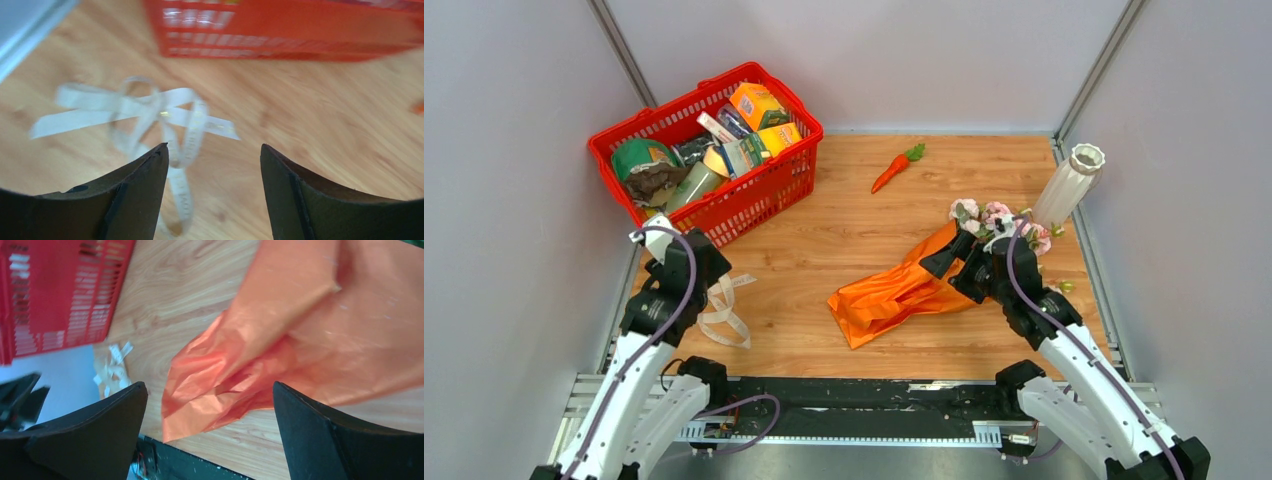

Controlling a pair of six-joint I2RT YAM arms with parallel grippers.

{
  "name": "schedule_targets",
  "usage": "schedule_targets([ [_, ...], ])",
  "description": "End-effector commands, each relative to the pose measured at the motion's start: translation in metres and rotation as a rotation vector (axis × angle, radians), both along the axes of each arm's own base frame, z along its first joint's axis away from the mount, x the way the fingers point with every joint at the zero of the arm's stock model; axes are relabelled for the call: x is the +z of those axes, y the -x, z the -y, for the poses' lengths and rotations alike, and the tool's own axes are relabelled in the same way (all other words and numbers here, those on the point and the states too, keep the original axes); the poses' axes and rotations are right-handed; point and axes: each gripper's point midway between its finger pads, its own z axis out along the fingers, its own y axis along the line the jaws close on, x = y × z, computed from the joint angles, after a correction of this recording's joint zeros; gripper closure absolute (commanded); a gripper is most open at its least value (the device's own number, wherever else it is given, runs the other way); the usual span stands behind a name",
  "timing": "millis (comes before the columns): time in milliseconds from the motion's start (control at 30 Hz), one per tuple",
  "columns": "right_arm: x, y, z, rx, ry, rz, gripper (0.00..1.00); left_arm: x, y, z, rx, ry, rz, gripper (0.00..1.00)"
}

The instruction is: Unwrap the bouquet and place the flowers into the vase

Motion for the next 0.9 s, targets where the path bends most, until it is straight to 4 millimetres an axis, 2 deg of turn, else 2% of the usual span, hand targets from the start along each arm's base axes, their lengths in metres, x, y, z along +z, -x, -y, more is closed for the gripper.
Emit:
schedule_targets([
  [0,-0.013,-0.003,0.036,-0.297,0.004,-0.12,0.01,0.046,-0.011,0.064,-0.473,0.067,0.211,0.24],
  [33,-0.018,-0.004,0.042,-0.337,0.009,-0.128,0.01,0.053,-0.009,0.073,-0.524,0.082,0.253,0.24],
  [133,-0.034,-0.006,0.049,-0.41,0.004,-0.162,0.0,0.058,-0.006,0.092,-0.665,0.085,0.268,0.25],
  [233,-0.045,-0.012,0.05,-0.43,0.01,-0.156,0.01,0.046,-0.002,0.125,-0.863,0.14,0.213,0.29],
  [367,-0.047,-0.021,0.044,-0.399,-0.011,-0.098,0.01,0.025,0.003,0.153,-1.04,0.178,0.151,0.34],
  [500,-0.055,-0.026,0.045,-0.402,0.001,-0.073,0.02,0.027,0.006,0.173,-1.154,0.155,0.155,0.35],
  [733,-0.086,-0.011,0.05,-0.519,-0.057,-0.251,0.05,0.023,0.021,0.235,-1.401,0.097,0.123,0.34],
  [867,-0.095,-0.003,0.055,-0.575,-0.04,-0.337,0.04,0.015,0.033,0.262,-1.54,0.016,0.105,0.3],
])
